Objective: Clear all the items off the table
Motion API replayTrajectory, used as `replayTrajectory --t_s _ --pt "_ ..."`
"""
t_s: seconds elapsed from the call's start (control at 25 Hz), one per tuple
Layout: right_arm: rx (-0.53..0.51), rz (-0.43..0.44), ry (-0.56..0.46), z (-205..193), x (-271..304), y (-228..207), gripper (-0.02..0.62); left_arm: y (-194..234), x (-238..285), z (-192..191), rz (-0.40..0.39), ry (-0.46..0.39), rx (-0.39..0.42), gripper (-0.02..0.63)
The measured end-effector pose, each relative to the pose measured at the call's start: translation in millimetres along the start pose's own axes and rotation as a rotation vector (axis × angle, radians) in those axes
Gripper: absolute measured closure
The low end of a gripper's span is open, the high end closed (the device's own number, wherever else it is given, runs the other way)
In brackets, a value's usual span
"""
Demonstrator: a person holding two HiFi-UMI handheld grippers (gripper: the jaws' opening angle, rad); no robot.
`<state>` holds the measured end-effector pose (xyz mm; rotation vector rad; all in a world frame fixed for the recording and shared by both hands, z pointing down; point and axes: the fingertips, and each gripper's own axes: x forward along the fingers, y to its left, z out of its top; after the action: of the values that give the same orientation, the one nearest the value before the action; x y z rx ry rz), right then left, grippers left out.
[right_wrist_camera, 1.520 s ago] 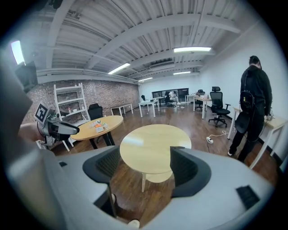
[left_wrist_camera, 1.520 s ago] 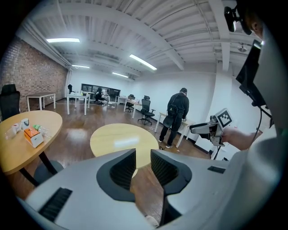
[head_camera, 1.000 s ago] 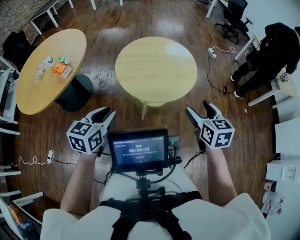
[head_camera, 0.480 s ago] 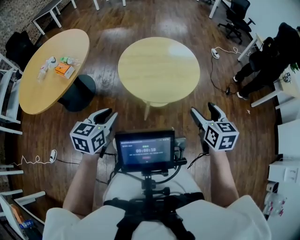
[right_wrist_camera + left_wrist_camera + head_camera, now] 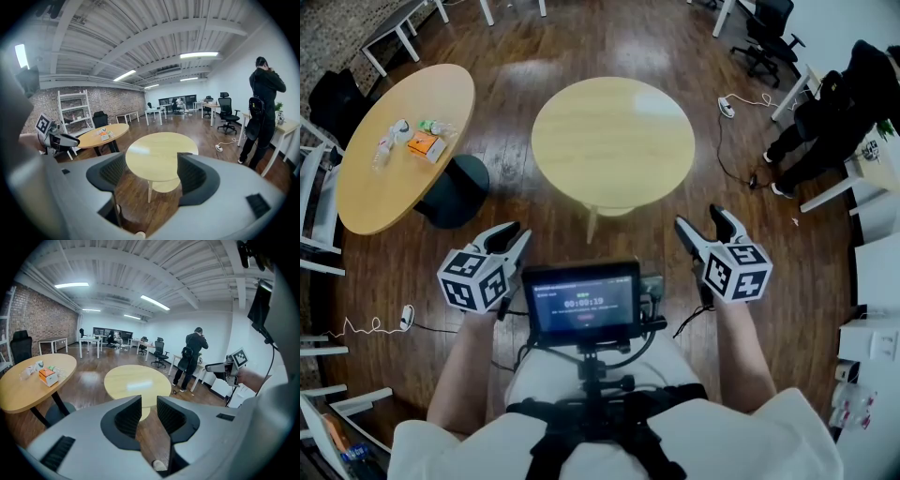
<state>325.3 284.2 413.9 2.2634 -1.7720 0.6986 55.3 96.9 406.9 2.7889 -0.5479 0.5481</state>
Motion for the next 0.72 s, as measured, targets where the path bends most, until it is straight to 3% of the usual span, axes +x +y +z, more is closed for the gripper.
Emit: replayTrajectory --t_s 0.72 --pt "-0.016 0.006 0.017 -3.3 1.8 3.4 0.233 -0.4 0.2 -1.3 -0.003 0.006 -0.006 0.499"
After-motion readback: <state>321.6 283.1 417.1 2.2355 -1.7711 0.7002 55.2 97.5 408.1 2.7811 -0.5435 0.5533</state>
